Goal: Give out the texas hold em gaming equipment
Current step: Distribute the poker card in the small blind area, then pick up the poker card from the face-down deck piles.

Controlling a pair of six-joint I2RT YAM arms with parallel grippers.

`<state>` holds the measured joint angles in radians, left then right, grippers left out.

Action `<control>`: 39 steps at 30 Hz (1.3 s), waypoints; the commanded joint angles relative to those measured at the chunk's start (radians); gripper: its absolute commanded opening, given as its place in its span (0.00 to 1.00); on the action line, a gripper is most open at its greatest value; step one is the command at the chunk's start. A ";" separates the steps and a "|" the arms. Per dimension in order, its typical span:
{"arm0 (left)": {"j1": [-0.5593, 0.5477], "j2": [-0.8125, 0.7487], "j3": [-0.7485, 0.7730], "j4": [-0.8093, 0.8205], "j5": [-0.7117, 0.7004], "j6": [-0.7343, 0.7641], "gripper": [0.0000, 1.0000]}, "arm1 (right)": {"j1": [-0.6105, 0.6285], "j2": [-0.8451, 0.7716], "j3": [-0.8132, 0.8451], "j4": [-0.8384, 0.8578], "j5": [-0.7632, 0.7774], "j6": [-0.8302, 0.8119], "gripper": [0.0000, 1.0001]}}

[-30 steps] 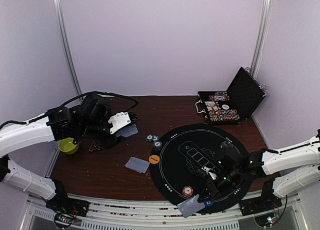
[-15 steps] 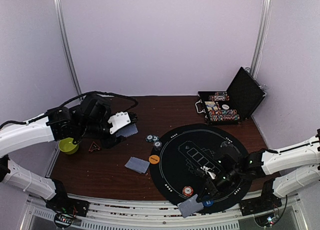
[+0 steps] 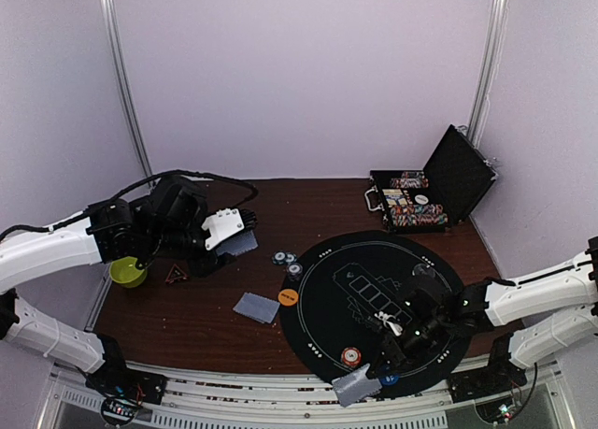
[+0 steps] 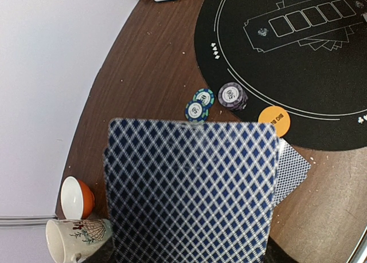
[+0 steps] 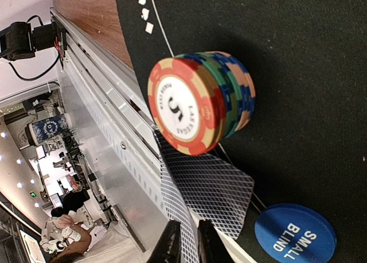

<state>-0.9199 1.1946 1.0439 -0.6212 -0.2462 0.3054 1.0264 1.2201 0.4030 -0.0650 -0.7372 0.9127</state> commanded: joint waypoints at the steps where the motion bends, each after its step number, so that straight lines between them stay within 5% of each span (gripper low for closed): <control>1: 0.000 -0.017 0.018 0.041 0.002 0.001 0.60 | 0.005 -0.011 0.004 -0.070 0.036 -0.024 0.16; 14: 0.001 -0.018 0.016 0.041 0.004 -0.002 0.60 | 0.005 0.005 0.087 -0.271 0.075 -0.130 0.25; 18: 0.001 -0.020 0.015 0.041 0.003 0.001 0.60 | 0.003 0.000 0.210 -0.398 0.116 -0.231 0.29; 24: 0.001 -0.017 0.021 0.040 0.002 0.003 0.60 | -0.097 0.046 0.549 -0.501 0.160 -0.366 0.49; 28: 0.001 -0.021 0.019 0.041 0.010 0.003 0.60 | -0.152 0.148 0.773 -0.354 0.194 -0.406 0.59; 34: 0.001 -0.009 0.039 0.034 0.015 0.001 0.60 | -0.161 0.393 0.974 0.044 0.154 -0.331 0.60; 39: 0.001 -0.013 0.042 0.031 0.005 0.003 0.60 | -0.140 0.600 1.194 0.050 0.087 -0.342 0.62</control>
<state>-0.9199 1.1946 1.0500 -0.6231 -0.2436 0.3054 0.8661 1.7119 1.4754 -0.0849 -0.6003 0.5793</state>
